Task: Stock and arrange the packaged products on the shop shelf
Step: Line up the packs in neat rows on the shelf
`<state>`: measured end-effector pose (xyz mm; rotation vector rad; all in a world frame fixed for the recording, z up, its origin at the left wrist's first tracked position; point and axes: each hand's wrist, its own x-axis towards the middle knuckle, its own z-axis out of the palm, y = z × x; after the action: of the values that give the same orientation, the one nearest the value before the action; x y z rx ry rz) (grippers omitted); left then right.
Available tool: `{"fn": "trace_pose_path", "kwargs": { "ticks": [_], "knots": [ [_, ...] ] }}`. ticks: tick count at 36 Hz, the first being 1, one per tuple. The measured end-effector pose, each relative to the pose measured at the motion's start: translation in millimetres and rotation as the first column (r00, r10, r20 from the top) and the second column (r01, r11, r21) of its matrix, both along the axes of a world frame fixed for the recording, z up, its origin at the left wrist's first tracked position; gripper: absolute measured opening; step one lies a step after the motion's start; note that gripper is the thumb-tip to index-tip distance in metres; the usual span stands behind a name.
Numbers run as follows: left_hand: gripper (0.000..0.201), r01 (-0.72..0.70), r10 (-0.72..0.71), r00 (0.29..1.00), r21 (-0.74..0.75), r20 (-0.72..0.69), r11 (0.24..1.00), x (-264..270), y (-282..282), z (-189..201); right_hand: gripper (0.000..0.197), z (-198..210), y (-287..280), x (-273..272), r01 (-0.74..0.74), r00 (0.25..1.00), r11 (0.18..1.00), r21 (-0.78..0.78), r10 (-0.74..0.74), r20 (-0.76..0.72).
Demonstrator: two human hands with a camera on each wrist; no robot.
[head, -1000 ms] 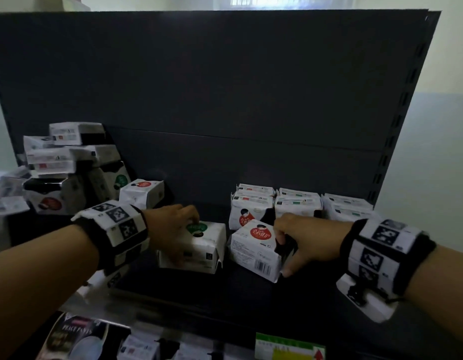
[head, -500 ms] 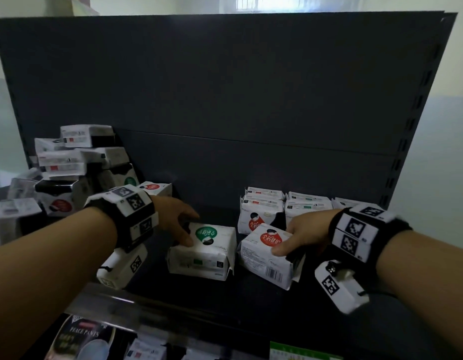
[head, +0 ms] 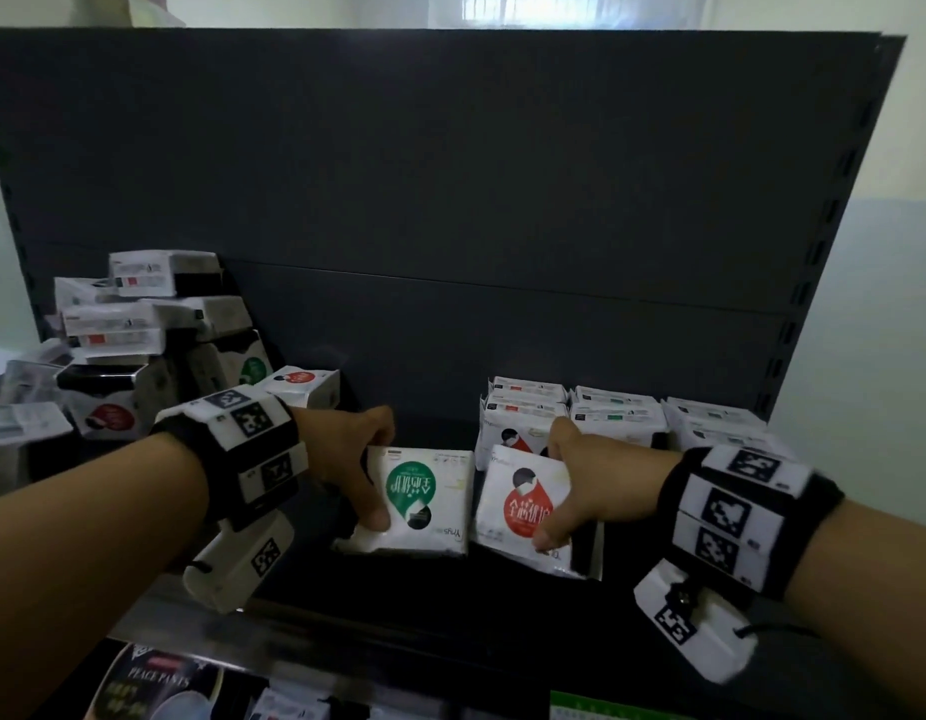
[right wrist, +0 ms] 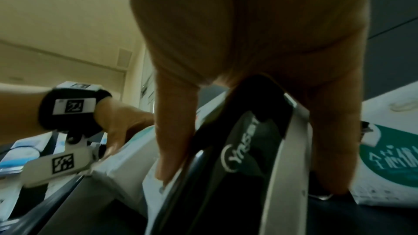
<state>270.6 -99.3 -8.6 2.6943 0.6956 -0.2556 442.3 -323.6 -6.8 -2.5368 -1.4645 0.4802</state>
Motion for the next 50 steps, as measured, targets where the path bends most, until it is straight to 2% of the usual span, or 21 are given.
{"fn": "trace_pose_path", "kwargs": {
  "ticks": [3,7,11,13,17,22,27,30,34,35,37,38,40,42,44,45,47,49,50],
  "knots": [
    [0.069,0.021,-0.017,0.997,-0.053,0.075,0.998,-3,3,2,0.066,4,-3,3,-0.010,0.999,1.000,0.003,0.010,-0.039],
    [0.072,0.042,-0.059,0.981,0.098,0.183,0.994,-11,8,14,0.050,9,-9,9,-0.045,0.999,0.999,0.011,0.045,-0.015],
    [0.071,-0.005,0.038,0.945,-0.102,0.325,0.995,-19,14,26,0.042,11,2,13,-0.046,0.997,0.991,0.123,0.038,0.068],
    [0.070,-0.010,0.061,0.931,-0.142,0.359,0.990,-22,16,32,0.043,11,13,15,-0.040,0.994,0.986,0.162,0.023,0.104],
    [0.063,-0.017,0.126,0.900,-0.255,0.418,0.967,-25,13,39,0.048,7,35,19,-0.021,0.990,0.988,0.156,-0.002,0.144],
    [0.073,0.033,0.142,0.888,-0.370,0.437,0.928,-27,4,43,0.049,-3,45,22,-0.002,0.982,0.988,0.154,-0.028,0.186],
    [0.074,0.085,0.170,0.856,-0.458,0.488,0.885,-20,-4,44,0.050,-3,40,25,0.000,0.959,0.987,0.160,-0.045,0.281],
    [0.074,0.127,0.213,0.798,-0.502,0.564,0.855,-9,-14,49,0.055,10,30,27,-0.015,0.982,0.970,0.243,-0.031,0.184],
    [0.074,0.176,0.319,0.686,-0.574,0.654,0.800,11,-33,61,0.065,32,10,30,-0.051,0.999,0.953,0.298,0.049,0.013],
    [0.075,0.186,0.334,0.667,-0.583,0.666,0.791,18,-39,64,0.061,36,5,30,-0.044,0.997,0.941,0.336,0.062,-0.042],
    [0.078,0.211,0.340,0.650,-0.591,0.679,0.778,32,-53,69,0.039,45,-5,31,-0.021,0.989,0.907,0.421,0.079,-0.121],
    [0.077,0.227,0.332,0.650,-0.592,0.684,0.773,39,-60,70,0.031,49,-10,29,-0.001,0.984,0.888,0.460,0.084,-0.160],
    [0.077,0.258,0.300,0.656,-0.579,0.692,0.773,55,-75,72,0.037,55,-19,29,0.054,0.942,0.829,0.556,0.143,-0.305],
    [0.083,0.295,0.256,0.658,-0.555,0.708,0.778,69,-90,72,0.044,57,-28,36,0.183,0.830,0.718,0.671,0.253,-0.496],
    [0.087,0.316,0.200,0.659,-0.508,0.725,0.801,85,-103,71,0.047,60,-41,40,0.310,0.739,0.618,0.722,0.321,-0.592],
    [0.085,0.315,0.159,0.666,-0.468,0.729,0.825,92,-109,71,0.049,61,-49,44,0.354,0.733,0.586,0.728,0.309,-0.606],
    [0.077,0.302,0.047,0.719,-0.374,0.693,0.877,106,-116,68,0.064,62,-66,57,0.405,0.768,0.552,0.729,0.228,-0.598],
    [0.071,0.285,-0.084,0.799,-0.252,0.595,0.925,117,-122,62,0.080,62,-86,72,0.409,0.822,0.582,0.703,0.099,-0.560],
    [0.068,0.278,-0.140,0.828,-0.181,0.543,0.943,122,-125,59,0.080,62,-98,80,0.400,0.850,0.614,0.680,0.028,-0.526]
  ]
}}
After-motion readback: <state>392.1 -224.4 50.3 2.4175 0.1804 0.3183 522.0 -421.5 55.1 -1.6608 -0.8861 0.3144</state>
